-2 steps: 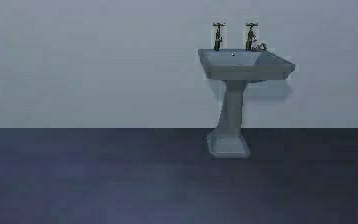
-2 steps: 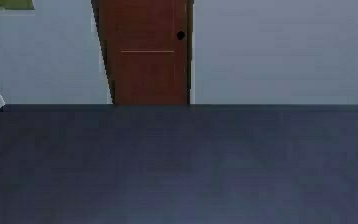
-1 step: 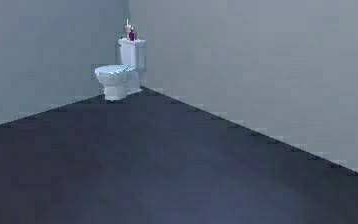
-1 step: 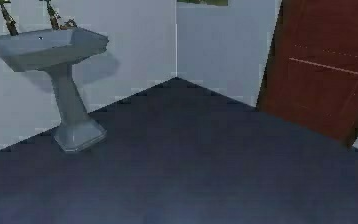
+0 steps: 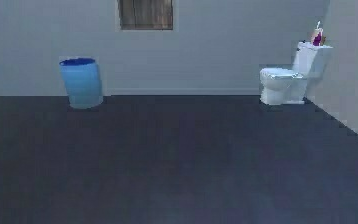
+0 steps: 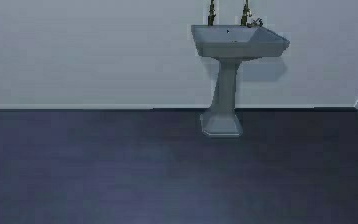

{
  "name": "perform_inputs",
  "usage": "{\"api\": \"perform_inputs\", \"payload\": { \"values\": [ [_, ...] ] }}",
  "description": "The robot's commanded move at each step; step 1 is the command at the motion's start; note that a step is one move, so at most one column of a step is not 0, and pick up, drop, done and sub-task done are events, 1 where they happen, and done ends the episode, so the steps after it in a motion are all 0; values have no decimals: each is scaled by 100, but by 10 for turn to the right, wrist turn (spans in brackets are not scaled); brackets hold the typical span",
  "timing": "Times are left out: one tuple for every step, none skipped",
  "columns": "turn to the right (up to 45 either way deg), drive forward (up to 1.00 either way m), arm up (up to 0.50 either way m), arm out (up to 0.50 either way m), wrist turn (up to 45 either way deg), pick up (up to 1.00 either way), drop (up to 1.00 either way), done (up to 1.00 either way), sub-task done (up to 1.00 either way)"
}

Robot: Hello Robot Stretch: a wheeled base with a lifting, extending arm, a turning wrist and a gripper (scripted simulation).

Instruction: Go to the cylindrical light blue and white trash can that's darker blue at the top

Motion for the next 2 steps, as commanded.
{"api": "perform_inputs", "payload": {
  "values": [
    [-120, 0, 0, 0, 0, 0, 0, 0, 0],
    [0, 100, 0, 0, 0, 0, 0, 0, 0]
  ]
}}
